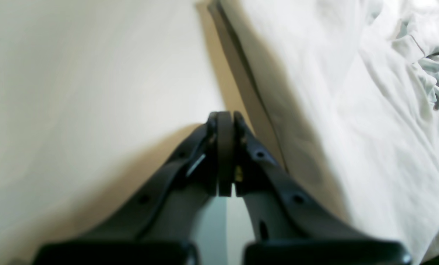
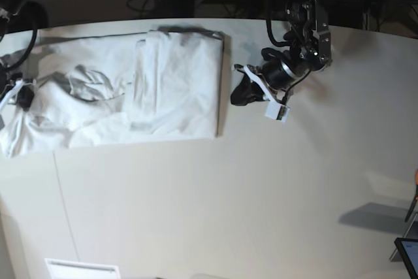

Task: Fold the T-shirt properly
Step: 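Grasp the folded bundle's sides with both grippers, then lift and fold the bundle over on itself with both grippers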

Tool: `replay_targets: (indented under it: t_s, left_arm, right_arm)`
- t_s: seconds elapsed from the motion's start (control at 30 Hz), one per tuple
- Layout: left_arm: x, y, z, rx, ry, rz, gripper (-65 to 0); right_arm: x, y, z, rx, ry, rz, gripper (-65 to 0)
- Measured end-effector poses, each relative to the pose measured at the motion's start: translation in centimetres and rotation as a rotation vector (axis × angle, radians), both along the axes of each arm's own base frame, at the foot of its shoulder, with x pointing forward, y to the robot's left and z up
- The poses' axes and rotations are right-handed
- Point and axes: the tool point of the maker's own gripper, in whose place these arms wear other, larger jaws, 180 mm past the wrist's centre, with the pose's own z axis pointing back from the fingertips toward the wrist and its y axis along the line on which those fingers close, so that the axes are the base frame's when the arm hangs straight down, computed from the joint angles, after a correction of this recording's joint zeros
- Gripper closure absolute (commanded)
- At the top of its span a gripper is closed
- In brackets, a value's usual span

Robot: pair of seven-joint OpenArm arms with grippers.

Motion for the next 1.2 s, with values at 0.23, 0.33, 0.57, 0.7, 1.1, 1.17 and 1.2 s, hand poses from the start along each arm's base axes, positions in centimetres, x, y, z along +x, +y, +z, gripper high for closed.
replay_targets:
  t_s: [0.23, 0.33, 0.57, 0.7, 1.1, 1.17, 1.2]
  left_arm:
    - [0.9, -4.3, -0.5, -0.066, 0.015, -0.08, 0.0]
    - [1.1, -5.5, -0.4, -0.086, 0.017, -0.087, 0.0]
    - [1.0, -6.5, -0.4, -0.104, 0.025, -0.092, 0.0]
    - [1.2, -6.6, -0.3, -0.099, 0.028, -0.099, 0.0]
    - [2.5, -7.7, -0.2, -0.061, 0.046, -0.085, 0.0]
    - [2.7, -8.3, -0.1, -0.051, 0.042, -0.103, 0.0]
    - [2.7, -8.6, 0.0, -0.058, 0.041, -0.104, 0.0]
  right_arm:
    - [0.6, 3.0, 2.6, -0.08, -0.077, 0.118, -0.4]
    - [0.4, 3.4, 2.5, -0.05, -0.063, 0.048, -0.4]
    - [0.5, 5.0, 3.9, -0.005, -0.096, -0.036, -0.3]
    - [1.1, 6.9, 4.4, 0.013, -0.108, -0.009, -0.3]
    - [2.0, 13.8, 3.4, 0.159, -0.105, 0.034, -0.3]
    - [2.1, 14.7, 3.3, 0.189, -0.091, 0.016, -0.3]
    - [2.0, 15.1, 3.1, 0.198, -0.077, 0.011, -0.3]
